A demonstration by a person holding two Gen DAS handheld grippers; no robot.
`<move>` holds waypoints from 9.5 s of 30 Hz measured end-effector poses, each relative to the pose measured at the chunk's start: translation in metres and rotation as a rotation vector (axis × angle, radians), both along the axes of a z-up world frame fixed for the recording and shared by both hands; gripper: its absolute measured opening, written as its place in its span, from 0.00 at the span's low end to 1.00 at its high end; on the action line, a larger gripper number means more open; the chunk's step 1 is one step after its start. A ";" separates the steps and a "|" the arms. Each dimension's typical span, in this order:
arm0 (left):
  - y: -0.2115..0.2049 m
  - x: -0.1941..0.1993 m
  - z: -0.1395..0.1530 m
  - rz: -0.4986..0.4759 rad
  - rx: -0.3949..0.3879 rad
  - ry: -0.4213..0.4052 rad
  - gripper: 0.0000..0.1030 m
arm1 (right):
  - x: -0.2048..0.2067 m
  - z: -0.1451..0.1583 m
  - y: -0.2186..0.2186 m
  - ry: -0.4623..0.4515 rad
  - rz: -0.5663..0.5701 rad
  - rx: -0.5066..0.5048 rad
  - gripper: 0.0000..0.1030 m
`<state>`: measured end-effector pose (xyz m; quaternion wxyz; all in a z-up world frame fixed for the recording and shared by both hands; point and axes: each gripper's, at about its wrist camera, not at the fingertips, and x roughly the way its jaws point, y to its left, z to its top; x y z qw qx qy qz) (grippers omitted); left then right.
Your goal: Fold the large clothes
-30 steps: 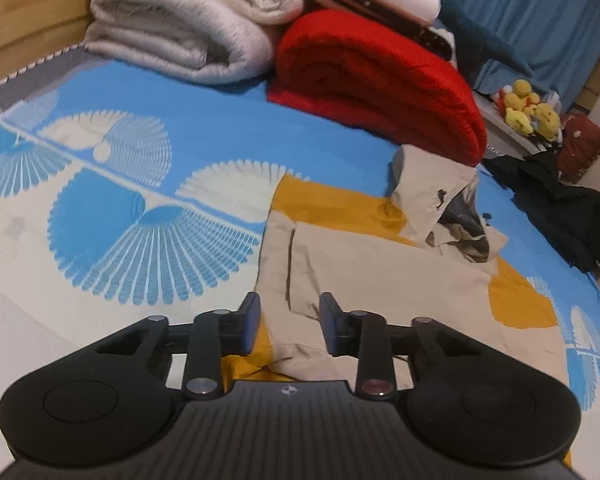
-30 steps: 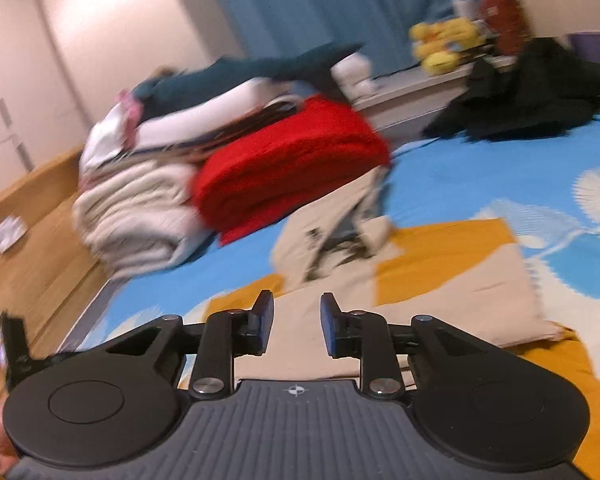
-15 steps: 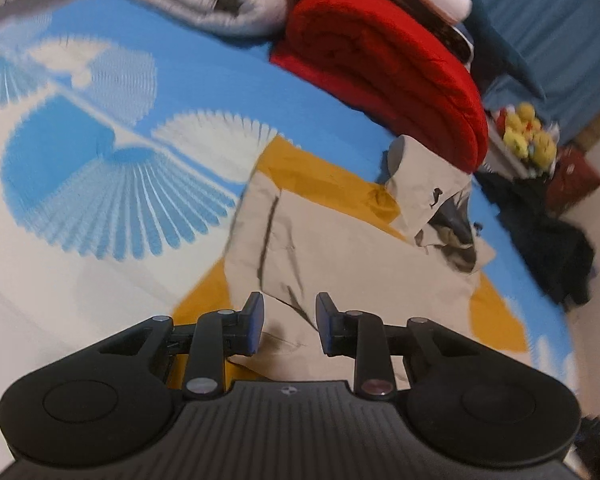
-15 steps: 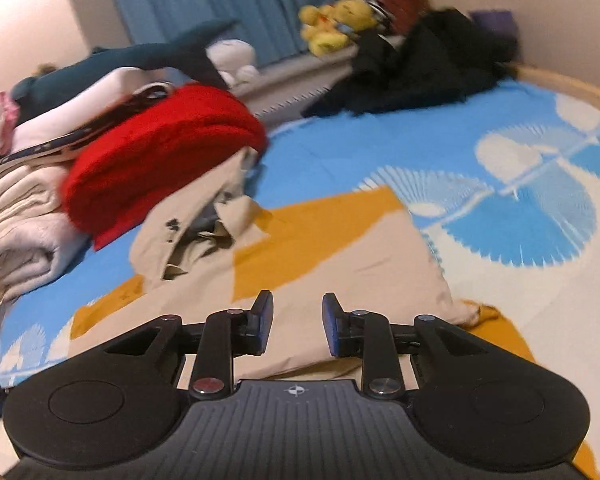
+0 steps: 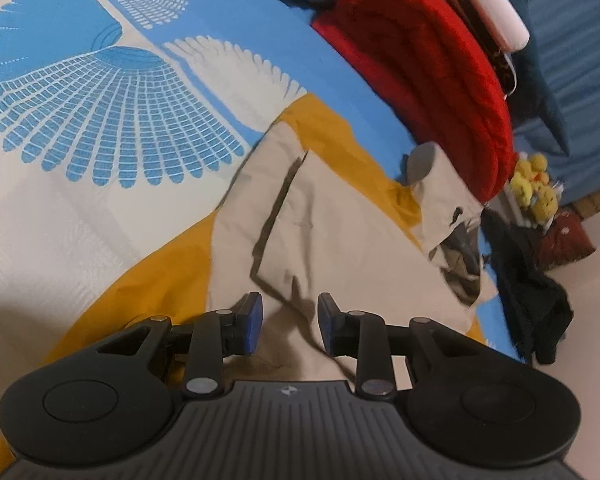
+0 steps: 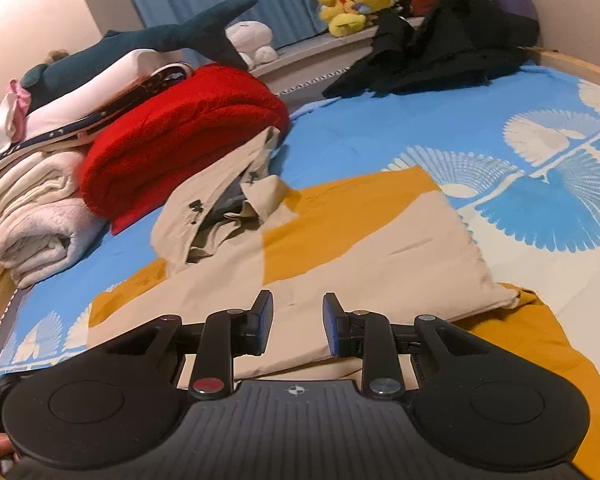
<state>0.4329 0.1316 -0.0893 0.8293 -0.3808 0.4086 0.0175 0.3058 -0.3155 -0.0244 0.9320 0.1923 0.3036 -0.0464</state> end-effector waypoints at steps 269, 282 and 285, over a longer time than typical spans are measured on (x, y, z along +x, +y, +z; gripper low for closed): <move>0.004 -0.392 0.043 -0.094 0.721 -0.040 0.45 | -0.293 -0.059 -0.097 0.252 -0.137 -0.123 0.44; 0.019 -0.386 0.023 -0.142 0.630 0.079 0.03 | -0.294 -0.091 -0.120 0.358 -0.215 -0.108 0.45; 0.023 -0.394 0.033 -0.108 0.609 0.055 0.03 | -0.294 -0.087 -0.119 0.357 -0.211 -0.110 0.41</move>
